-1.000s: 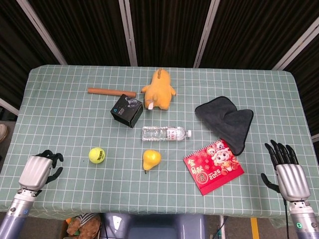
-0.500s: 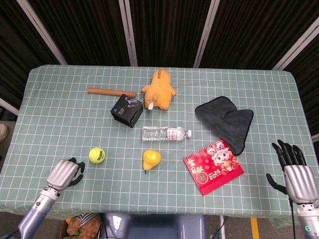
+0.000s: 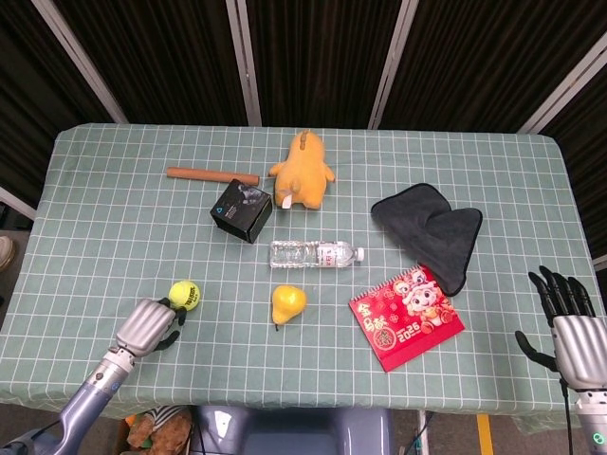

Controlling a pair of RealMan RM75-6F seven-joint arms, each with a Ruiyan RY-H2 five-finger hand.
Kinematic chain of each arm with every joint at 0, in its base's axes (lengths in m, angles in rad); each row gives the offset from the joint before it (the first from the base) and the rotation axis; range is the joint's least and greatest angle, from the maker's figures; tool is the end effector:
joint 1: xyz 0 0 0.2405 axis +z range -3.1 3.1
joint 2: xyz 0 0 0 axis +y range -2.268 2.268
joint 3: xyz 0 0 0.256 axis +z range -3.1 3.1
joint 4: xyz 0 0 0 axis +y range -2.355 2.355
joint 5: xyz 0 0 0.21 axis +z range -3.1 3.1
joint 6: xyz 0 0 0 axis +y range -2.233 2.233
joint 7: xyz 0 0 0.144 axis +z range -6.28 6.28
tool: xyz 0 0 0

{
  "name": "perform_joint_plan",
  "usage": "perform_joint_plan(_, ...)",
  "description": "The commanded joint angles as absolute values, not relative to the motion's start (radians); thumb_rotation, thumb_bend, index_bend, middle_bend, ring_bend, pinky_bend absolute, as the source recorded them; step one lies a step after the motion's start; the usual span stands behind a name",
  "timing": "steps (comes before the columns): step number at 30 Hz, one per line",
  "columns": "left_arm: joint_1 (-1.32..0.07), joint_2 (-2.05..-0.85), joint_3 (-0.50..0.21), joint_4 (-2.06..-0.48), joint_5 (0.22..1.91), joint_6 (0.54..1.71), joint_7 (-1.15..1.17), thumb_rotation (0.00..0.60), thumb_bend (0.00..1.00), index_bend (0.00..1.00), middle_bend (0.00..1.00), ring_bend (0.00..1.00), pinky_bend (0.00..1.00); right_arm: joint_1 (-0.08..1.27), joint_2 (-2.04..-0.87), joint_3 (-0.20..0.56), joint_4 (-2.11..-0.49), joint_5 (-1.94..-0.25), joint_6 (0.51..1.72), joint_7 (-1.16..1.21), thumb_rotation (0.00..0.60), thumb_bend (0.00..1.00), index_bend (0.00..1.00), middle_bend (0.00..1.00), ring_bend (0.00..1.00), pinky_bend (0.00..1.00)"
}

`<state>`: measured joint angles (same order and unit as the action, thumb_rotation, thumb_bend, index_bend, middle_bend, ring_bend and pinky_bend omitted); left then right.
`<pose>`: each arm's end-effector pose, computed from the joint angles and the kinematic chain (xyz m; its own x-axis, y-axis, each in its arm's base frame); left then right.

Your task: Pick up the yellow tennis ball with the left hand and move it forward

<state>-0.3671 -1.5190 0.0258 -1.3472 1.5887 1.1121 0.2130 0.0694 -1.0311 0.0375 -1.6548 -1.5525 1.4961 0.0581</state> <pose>-0.2623 0.2318 -0.0136 0.5800 0.2586 0.7724 0.7847 -0.4318 -0.4447 -0.3050 -0.1733 0.1797 0.3874 -0.0095 0.9219 -0.9211 -0.0467 0.3866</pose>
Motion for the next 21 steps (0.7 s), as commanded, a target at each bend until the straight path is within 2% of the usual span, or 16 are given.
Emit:
perform_joint_plan(1,-0.376,-1.525,0.020,-1.352,1.582,1.104,0.220,0.600,0.32,0.49,0.68,0.46,0.73,0.068,-1.030,0.036,-1.654,-1.556,1.498,0.060,0.600,0.36,0.00,0.00,0.00,0.00)
perform_joint_plan(13,-0.428,-1.570,-0.027,-1.299,1.525,1.059,0.248,0.600,0.32,0.43,0.63,0.43,0.72,0.065,-1.024,0.040,-1.653,-1.552,1.503,0.070,0.600,0.36,0.00,0.00,0.00,0.00)
perform_joint_plan(18,-0.445,-1.587,-0.040,-1.264,1.519,1.065,0.247,0.600,0.32,0.41,0.54,0.38,0.65,0.068,-1.030,0.040,-1.649,-1.550,1.494,0.061,0.600,0.36,0.00,0.00,0.00,0.00)
perform_joint_plan(21,-0.458,-1.598,-0.048,-1.236,1.525,1.076,0.263,0.600,0.32,0.40,0.52,0.38,0.61,0.072,-1.030,0.044,-1.650,-1.545,1.490,0.064,0.600,0.36,0.00,0.00,0.00,0.00)
